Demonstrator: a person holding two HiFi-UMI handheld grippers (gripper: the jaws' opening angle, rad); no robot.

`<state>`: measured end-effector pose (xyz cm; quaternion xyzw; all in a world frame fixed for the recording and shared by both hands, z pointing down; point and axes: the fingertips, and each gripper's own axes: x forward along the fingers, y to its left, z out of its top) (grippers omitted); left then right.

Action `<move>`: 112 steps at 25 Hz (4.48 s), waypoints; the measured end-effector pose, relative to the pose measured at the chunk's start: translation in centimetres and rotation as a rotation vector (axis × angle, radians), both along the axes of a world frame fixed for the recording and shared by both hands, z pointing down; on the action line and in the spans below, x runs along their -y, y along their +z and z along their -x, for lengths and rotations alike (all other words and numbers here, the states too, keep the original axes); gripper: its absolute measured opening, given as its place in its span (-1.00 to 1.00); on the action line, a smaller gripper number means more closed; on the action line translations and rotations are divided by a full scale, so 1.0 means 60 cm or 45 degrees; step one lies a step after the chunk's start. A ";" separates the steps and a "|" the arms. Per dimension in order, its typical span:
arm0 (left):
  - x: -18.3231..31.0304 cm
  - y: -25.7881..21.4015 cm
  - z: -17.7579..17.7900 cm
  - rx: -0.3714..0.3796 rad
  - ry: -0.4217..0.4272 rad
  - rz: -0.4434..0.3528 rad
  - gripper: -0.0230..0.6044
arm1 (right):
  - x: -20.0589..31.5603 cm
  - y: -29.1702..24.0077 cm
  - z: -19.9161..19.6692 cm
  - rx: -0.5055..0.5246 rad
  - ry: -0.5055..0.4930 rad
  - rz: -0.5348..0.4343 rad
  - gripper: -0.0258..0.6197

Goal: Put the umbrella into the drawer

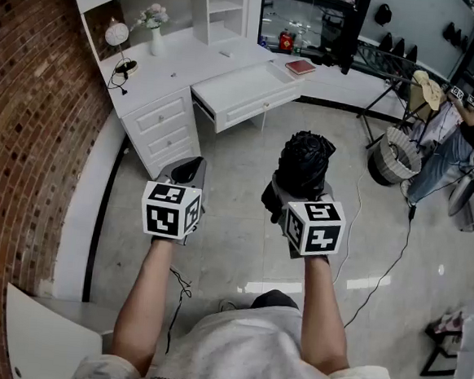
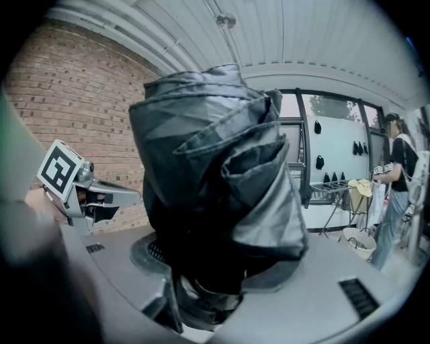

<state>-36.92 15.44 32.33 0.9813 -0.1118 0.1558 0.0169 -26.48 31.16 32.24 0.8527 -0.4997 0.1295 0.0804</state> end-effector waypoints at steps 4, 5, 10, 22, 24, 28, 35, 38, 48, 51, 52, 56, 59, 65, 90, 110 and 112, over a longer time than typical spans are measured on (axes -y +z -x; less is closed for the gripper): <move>-0.006 0.003 -0.006 -0.002 0.005 -0.004 -0.94 | -0.002 0.004 -0.005 0.005 -0.004 -0.005 -0.13; -0.006 0.004 -0.007 0.000 0.004 -0.006 -0.94 | -0.003 0.005 -0.006 0.007 -0.004 -0.006 -0.12; -0.002 0.006 -0.018 0.008 0.004 -0.009 -0.95 | 0.000 0.010 -0.015 0.019 -0.008 -0.008 -0.12; 0.037 0.023 -0.105 0.052 -0.018 -0.031 -0.94 | 0.050 0.034 -0.096 0.051 -0.070 -0.018 -0.12; 0.045 0.025 -0.130 0.057 -0.029 -0.027 -0.94 | 0.060 0.040 -0.118 0.060 -0.090 -0.017 -0.12; 0.057 0.030 -0.185 0.070 -0.043 -0.029 -0.94 | 0.078 0.053 -0.170 0.073 -0.123 -0.006 -0.12; 0.079 0.030 -0.267 0.082 -0.106 -0.019 -0.94 | 0.105 0.060 -0.260 0.099 -0.191 0.006 -0.12; 0.088 0.032 -0.292 0.084 -0.148 -0.006 -0.94 | 0.118 0.063 -0.289 0.104 -0.238 0.020 -0.12; 0.122 0.052 -0.342 0.129 -0.286 -0.013 -0.94 | 0.169 0.077 -0.377 0.128 -0.356 0.027 -0.12; 0.127 0.055 -0.353 0.129 -0.321 -0.017 -0.95 | 0.184 0.081 -0.396 0.136 -0.393 0.023 -0.12; 0.128 0.056 -0.356 0.130 -0.332 -0.019 -0.94 | 0.189 0.083 -0.401 0.140 -0.406 0.022 -0.12; 0.135 0.061 -0.364 0.138 -0.377 -0.018 -0.94 | 0.205 0.089 -0.414 0.146 -0.455 0.026 -0.12; 0.138 0.064 -0.372 0.143 -0.401 -0.019 -0.94 | 0.213 0.092 -0.423 0.149 -0.483 0.027 -0.12; 0.140 0.067 -0.386 0.151 -0.436 -0.016 -0.94 | 0.218 0.094 -0.443 0.151 -0.512 0.022 -0.12; 0.276 0.091 -0.425 0.118 -0.483 -0.019 -0.94 | 0.361 0.104 -0.480 0.109 -0.599 0.047 -0.12; 0.617 0.129 -0.485 0.140 -0.488 0.099 -0.94 | 0.692 0.113 -0.554 0.152 -0.609 0.154 -0.12; 0.642 0.133 -0.488 0.154 -0.489 0.098 -0.94 | 0.718 0.113 -0.558 0.157 -0.613 0.154 -0.12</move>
